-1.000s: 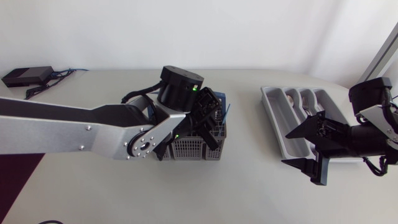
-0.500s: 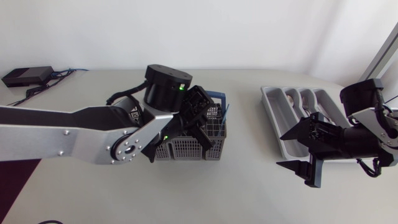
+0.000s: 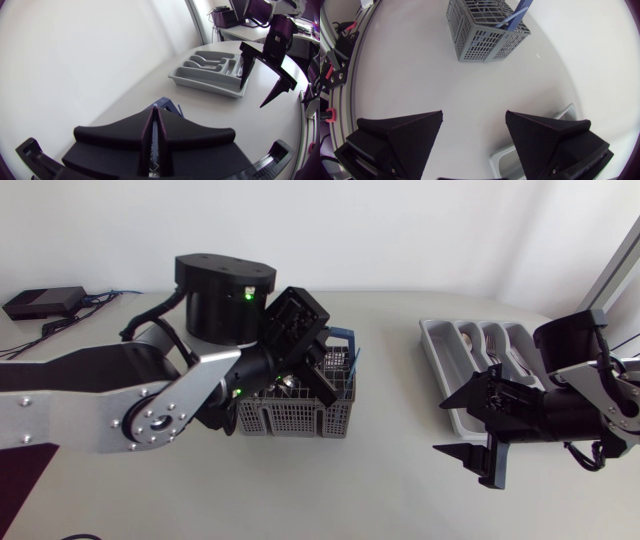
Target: Transfer all utensils from the basket to the drawer tray.
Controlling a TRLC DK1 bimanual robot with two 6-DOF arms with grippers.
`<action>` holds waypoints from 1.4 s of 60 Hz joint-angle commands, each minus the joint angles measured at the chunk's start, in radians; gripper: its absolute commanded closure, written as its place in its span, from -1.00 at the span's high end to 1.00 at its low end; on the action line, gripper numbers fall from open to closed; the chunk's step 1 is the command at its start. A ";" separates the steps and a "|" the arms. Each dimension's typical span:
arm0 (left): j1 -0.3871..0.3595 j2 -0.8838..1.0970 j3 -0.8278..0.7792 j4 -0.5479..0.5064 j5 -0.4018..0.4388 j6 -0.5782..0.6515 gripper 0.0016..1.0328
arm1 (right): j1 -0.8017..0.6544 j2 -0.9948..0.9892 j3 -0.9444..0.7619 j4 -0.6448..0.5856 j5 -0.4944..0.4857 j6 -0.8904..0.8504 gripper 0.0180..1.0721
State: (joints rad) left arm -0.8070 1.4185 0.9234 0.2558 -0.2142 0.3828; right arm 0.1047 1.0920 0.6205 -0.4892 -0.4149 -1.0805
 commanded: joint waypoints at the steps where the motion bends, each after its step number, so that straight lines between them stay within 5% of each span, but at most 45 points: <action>1: 0.003 -0.047 0.020 0.003 -0.001 -0.027 -0.93 | 0.015 -0.021 -0.011 0.009 0.005 0.050 0.73; 36: -0.006 -0.184 0.140 -0.072 0.016 -0.193 -0.93 | 0.173 -0.067 0.180 0.090 -0.021 0.427 0.64; 42: 0.035 -0.176 0.177 -0.132 0.099 -0.275 -0.93 | 0.227 -0.029 0.243 0.118 -0.024 0.522 0.47; 61: 0.167 -0.092 0.313 -0.303 0.414 -0.490 -0.93 | 0.279 0.230 0.458 0.109 -0.133 0.696 0.45; 68: 0.192 -0.073 0.351 -0.343 0.472 -0.524 -0.93 | 0.296 0.279 0.490 0.115 -0.150 0.714 0.45; 84: 0.249 -0.036 0.377 -0.368 0.595 -0.593 -0.93 | 0.320 0.336 0.530 0.143 -0.194 0.766 0.02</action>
State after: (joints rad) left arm -0.5762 1.3560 1.2747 -0.1070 0.3534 -0.1635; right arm 0.4110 1.4048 1.1244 -0.3618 -0.6018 -0.3573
